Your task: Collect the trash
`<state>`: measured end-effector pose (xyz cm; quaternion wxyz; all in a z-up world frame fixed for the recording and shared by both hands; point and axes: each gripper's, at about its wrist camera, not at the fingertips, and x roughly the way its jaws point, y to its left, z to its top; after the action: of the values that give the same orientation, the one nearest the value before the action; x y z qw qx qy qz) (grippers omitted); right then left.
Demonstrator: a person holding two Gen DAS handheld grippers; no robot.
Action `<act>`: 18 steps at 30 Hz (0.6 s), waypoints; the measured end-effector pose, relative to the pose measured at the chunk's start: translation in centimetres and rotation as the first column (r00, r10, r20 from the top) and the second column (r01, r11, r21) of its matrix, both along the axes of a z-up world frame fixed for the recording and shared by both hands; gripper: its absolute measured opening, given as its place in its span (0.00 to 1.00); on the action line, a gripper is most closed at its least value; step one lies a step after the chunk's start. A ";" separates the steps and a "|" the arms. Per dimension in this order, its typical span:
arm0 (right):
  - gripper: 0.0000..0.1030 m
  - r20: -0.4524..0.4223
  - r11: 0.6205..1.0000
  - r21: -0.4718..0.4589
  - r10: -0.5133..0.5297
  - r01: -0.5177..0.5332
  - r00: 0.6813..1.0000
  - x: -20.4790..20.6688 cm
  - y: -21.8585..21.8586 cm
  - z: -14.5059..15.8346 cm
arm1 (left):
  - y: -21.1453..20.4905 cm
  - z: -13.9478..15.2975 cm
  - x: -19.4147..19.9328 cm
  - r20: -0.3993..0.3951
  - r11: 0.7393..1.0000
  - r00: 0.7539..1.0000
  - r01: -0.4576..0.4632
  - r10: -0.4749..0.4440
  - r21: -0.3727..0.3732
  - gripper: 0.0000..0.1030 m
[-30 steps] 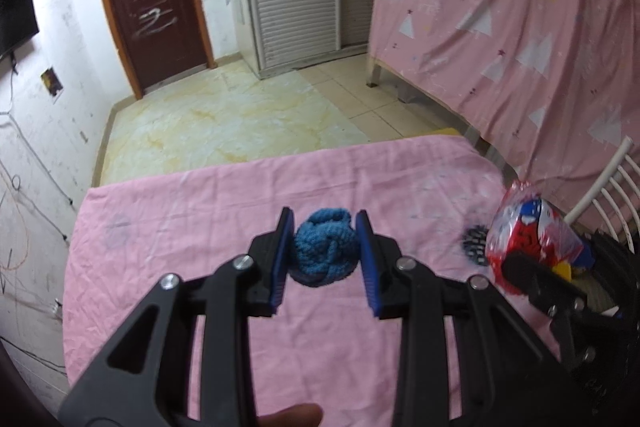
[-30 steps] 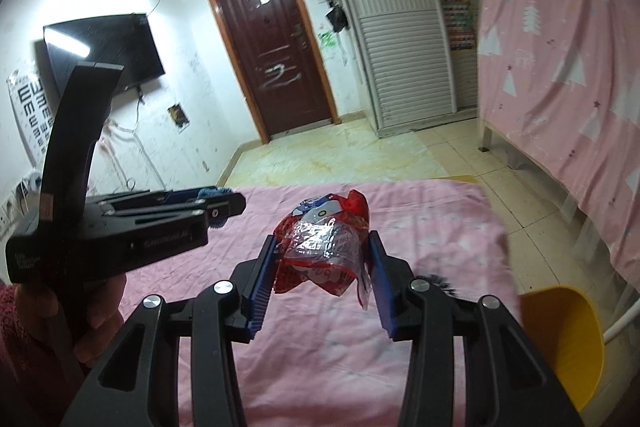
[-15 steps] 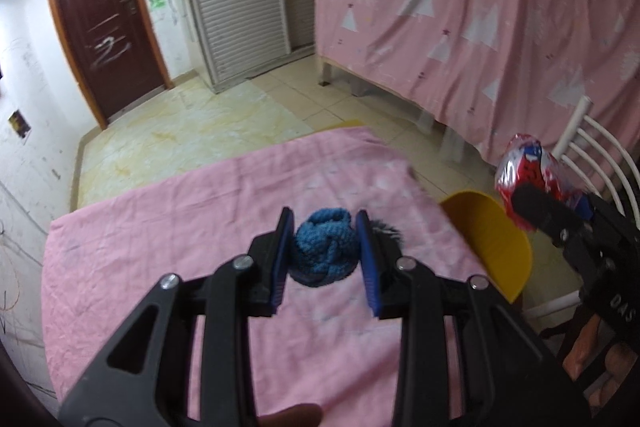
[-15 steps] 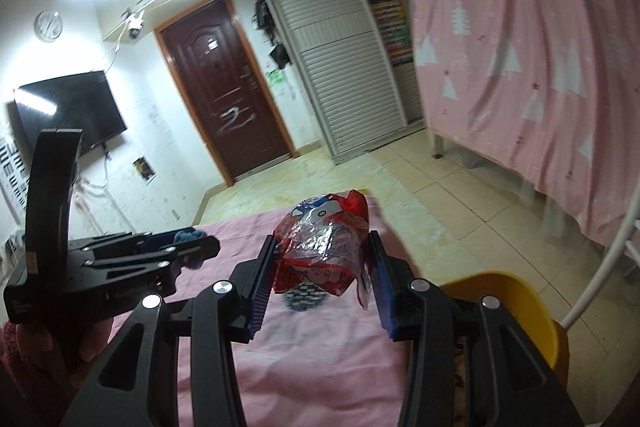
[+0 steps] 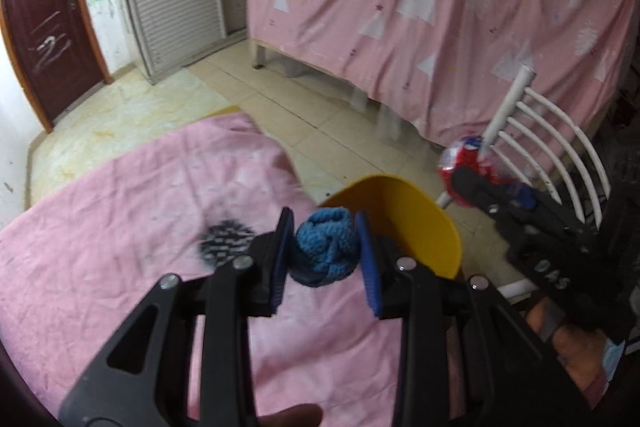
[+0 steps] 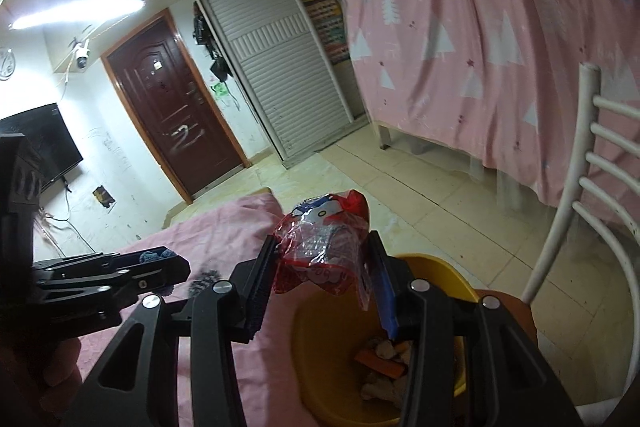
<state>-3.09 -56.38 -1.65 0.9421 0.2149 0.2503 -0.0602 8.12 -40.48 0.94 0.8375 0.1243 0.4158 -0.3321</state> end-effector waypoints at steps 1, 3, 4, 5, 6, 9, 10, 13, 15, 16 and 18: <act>0.37 -0.006 1.000 0.003 -0.006 0.006 1.000 0.0 -0.4 -0.3 | -0.5 -0.1 -0.1 -0.006 1.000 1.000 0.008 -0.008 -0.001 0.29; 0.39 -0.014 1.000 0.016 -0.017 0.017 1.000 0.0 -1.2 -1.0 | -1.4 -0.4 -0.3 -0.013 1.000 1.000 0.018 -0.018 -0.002 0.29; 0.39 -0.018 1.000 0.021 -0.019 0.020 1.000 0.2 -1.5 -1.1 | -1.9 -0.6 -0.3 -0.017 1.000 1.000 0.022 -0.022 -0.002 0.29; 0.39 -0.022 0.999 0.026 -0.023 0.023 0.999 0.3 -1.8 -1.4 | -2.2 -0.7 -0.3 -0.021 1.000 0.999 0.025 -0.025 -0.003 0.29; 0.39 -0.027 0.999 0.031 -0.026 0.026 0.999 0.4 -2.0 -1.6 | -2.4 -0.8 -0.2 -0.025 1.000 0.999 0.027 -0.027 -0.005 0.29; 0.44 -0.041 0.998 0.043 -0.038 0.039 0.998 0.5 -2.7 -2.5 | -3.3 -1.0 -0.1 -0.043 0.999 0.998 0.034 -0.034 -0.017 0.33; 0.46 -0.046 0.998 0.049 -0.041 0.044 0.998 0.5 -2.9 -2.8 | -3.6 -1.0 0.0 -0.047 0.999 0.998 0.033 -0.034 -0.026 0.38; 0.57 -0.053 0.997 0.055 -0.054 0.057 0.997 0.5 -3.3 -3.2 | -3.9 -0.8 0.2 -0.048 0.998 0.998 0.028 -0.031 -0.050 0.63; 0.60 -0.053 0.996 0.058 -0.060 0.063 0.997 0.3 -3.5 -3.4 | -4.0 -0.8 0.1 -0.046 0.998 0.998 0.029 -0.031 -0.048 0.63; 0.61 -0.054 0.996 0.060 -0.065 0.068 0.996 0.2 -3.6 -3.5 | -4.1 -0.8 0.1 -0.047 0.998 0.998 0.028 -0.030 -0.048 0.63; 0.62 -0.054 0.996 0.063 -0.066 0.070 0.996 0.1 -3.5 -3.7 | -4.0 -0.7 0.2 -0.046 0.999 0.999 0.026 -0.028 -0.048 0.63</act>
<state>-3.00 -59.91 -5.34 0.9253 0.2520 0.2688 -0.0897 8.30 -44.46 0.20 0.8257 0.1025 0.4254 -0.3560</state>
